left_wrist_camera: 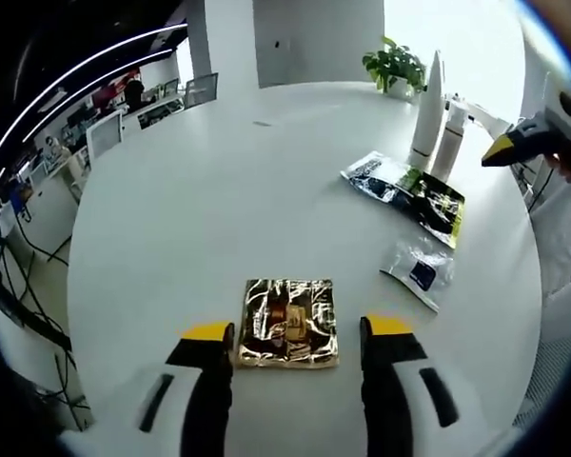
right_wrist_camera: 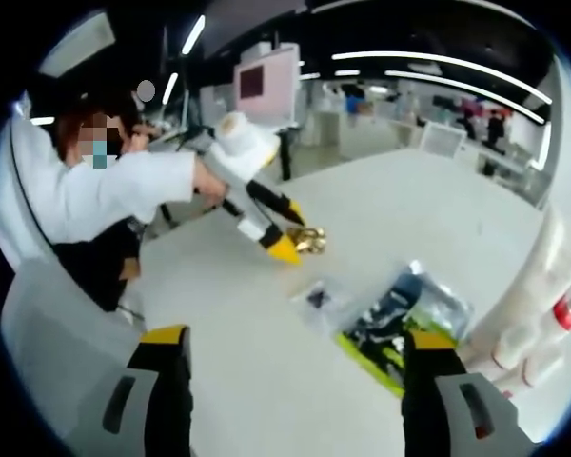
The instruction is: Arrange the skincare products in the storage area until every visible bottle or jar stands upright without overlapping.
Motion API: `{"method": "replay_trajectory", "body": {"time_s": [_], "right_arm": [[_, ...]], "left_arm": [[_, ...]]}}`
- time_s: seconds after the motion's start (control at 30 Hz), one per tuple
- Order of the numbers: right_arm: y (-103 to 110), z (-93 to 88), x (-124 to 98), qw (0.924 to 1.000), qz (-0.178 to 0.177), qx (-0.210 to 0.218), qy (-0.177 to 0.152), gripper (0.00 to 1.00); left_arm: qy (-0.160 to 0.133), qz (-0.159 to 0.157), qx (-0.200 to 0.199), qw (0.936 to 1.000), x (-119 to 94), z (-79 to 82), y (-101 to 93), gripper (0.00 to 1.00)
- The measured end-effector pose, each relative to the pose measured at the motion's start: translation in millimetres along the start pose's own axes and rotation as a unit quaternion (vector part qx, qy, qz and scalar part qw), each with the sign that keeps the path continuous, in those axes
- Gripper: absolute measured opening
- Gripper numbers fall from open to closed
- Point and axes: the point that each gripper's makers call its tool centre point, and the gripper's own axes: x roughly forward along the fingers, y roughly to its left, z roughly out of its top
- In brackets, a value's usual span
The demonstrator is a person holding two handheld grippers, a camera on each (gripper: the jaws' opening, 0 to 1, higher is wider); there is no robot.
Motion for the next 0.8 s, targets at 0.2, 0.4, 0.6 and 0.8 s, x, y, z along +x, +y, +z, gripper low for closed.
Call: {"method": "replay_trajectory", "body": {"time_s": [0.2, 0.4, 0.6, 0.8], "right_arm": [[1, 1.7, 1, 1.0, 0.002, -0.003, 0.0, 0.9], [2, 5.0, 1, 1.0, 0.002, -0.004, -0.002, 0.9], [1, 13.3, 7, 0.9999, 0.003, -0.008, -0.01, 0.86], [4, 15.9, 17, 0.9997, 0.016, 0.009, -0.014, 0.78]], "left_arm": [[-0.002, 0.002, 0.005, 1.0, 1, 2.0, 1.0, 0.44], [0.0, 0.003, 0.002, 1.0, 3, 1.8, -3.2, 0.43], [-0.003, 0.003, 0.003, 1.0, -2, 1.2, -5.5, 0.43], [-0.019, -0.001, 0.009, 0.9998, -7, 4.3, -11.2, 0.17]]}}
